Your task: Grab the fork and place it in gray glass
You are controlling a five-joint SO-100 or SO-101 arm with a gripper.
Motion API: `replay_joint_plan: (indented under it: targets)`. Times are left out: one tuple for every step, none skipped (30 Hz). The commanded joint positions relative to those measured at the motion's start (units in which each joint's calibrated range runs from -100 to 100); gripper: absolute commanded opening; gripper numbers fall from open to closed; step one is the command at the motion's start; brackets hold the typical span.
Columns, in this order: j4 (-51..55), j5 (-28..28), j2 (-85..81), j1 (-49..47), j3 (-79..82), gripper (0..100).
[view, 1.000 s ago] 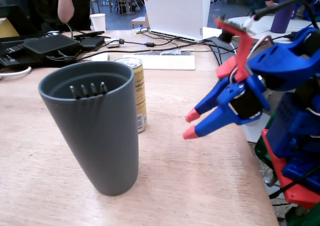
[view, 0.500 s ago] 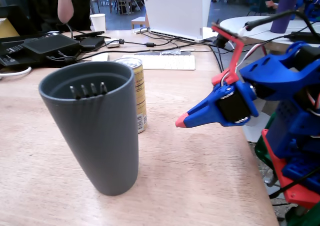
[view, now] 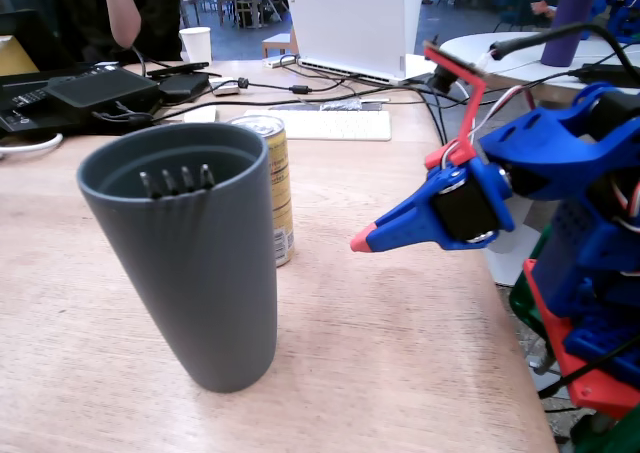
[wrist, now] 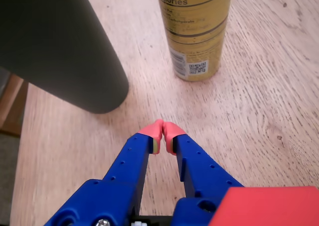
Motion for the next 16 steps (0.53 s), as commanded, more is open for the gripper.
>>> replay_joint_plan:
  targets:
    - [-0.97, 0.39, -0.72, -0.43, 0.43, 0]
    - [-0.97, 0.39, -0.72, -0.43, 0.43, 0]
    - [-0.97, 0.39, -0.72, -0.43, 0.43, 0]
    - [-0.97, 0.39, -0.72, -0.43, 0.43, 0]
    - [-0.97, 0.39, -0.72, -0.43, 0.43, 0]
    - [-0.97, 0.39, -0.72, -0.43, 0.43, 0]
    - [-0.97, 0.39, -0.72, -0.43, 0.43, 0]
    - [-0.97, 0.39, -0.72, -0.43, 0.43, 0]
    - [-0.97, 0.39, -0.72, -0.43, 0.43, 0]
    - [-0.97, 0.39, -0.72, -0.43, 0.43, 0]
    - [-0.97, 0.39, -0.72, -0.43, 0.43, 0]
    - [-0.97, 0.39, -0.72, -0.43, 0.43, 0]
    - [-0.97, 0.39, -0.72, -0.43, 0.43, 0]
    - [-0.97, 0.44, -0.72, -1.11, 0.43, 0]
    - [-0.97, 0.44, -0.72, -1.28, 0.43, 0]
    - [-0.97, 0.44, -0.72, -1.45, 0.43, 0]
